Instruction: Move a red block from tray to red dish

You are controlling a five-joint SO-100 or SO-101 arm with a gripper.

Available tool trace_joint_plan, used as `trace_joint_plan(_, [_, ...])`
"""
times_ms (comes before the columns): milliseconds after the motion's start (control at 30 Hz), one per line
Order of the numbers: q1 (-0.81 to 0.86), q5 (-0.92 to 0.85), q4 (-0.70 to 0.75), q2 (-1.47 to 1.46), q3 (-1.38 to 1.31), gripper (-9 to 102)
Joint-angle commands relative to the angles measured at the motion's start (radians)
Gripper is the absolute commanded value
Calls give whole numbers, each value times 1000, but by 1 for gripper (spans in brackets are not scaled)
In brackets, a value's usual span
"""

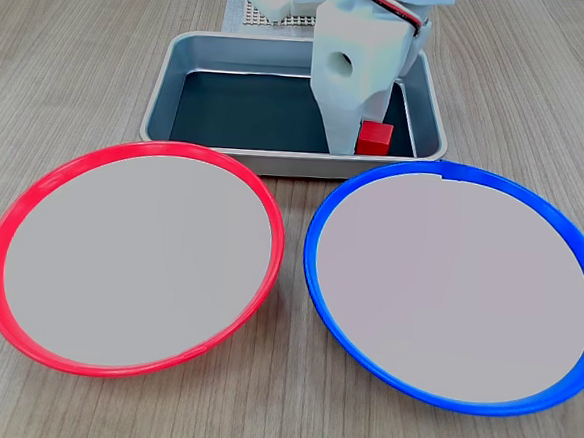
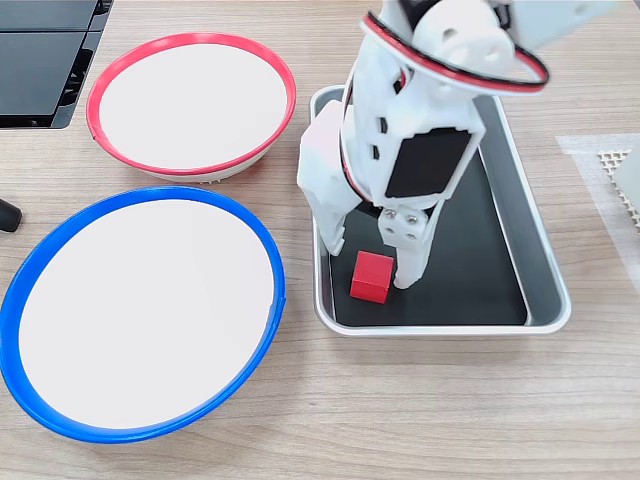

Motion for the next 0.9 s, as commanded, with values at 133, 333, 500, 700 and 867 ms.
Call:
trace_joint_plan(133, [-41, 98, -55, 34, 34, 21])
trace_joint_plan(333, [-60, 129, -84, 51, 63, 18])
trace_joint_plan(500, [-58, 130, -114, 66, 103, 13])
trace_joint_plan(700, [-55, 146, -120, 81, 126, 4])
trace_joint_plan(867, [-77, 284, -3, 129, 100, 0])
